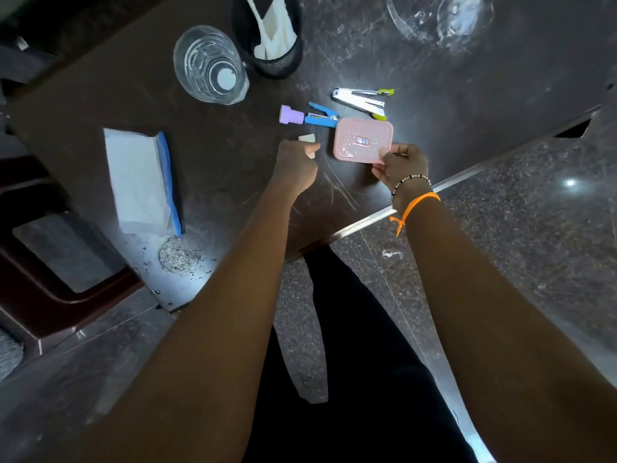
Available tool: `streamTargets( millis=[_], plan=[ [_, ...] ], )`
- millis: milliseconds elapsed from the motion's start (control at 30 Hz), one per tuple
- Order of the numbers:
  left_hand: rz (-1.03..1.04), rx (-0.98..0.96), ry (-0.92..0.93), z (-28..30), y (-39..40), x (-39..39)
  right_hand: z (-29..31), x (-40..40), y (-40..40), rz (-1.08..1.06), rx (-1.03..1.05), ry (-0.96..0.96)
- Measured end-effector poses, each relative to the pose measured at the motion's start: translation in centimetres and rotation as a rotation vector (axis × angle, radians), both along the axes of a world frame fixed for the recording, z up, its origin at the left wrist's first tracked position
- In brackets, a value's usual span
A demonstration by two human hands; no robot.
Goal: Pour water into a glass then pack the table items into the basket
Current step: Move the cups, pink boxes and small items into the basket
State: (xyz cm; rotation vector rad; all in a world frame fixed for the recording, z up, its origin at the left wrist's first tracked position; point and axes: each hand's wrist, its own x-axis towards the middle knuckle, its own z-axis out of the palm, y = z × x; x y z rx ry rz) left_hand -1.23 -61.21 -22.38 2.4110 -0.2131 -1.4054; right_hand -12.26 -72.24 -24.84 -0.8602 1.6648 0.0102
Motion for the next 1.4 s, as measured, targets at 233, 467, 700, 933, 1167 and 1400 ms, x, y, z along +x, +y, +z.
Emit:
streamTargets(
  millis=[233, 467, 700, 933, 1167, 1400],
  plan=[
    [0.216, -0.17, -0.143, 2.1, 6.0, -0.6, 2.0, -0.5, 4.3, -0.059, 0.095, -0.194],
    [0.467, -0.189, -0.183, 3.2, 14.5, -0.7, 4.6, 1.9, 10.3, 0.149, 0.186, -0.33],
    [0.818, -0.267, -0.244, 5.3, 26.3, 0.5, 7.9, 7.9, 19.6, 0.397, 0.281, -0.425],
    [1.156, -0.355, -0.403, 8.9, 41.2, 3.6, 11.4, 15.5, 33.7, 0.615, 0.374, -0.51],
    [1.402, -0.375, -0.56, 11.1, 52.8, 8.0, 14.2, 22.7, 47.3, 0.76, 0.411, -0.599],
    [1.396, -0.404, -0.439, 11.7, 57.0, 10.8, 15.5, 29.8, 55.8, 0.909, 0.133, -0.629]
  ],
)
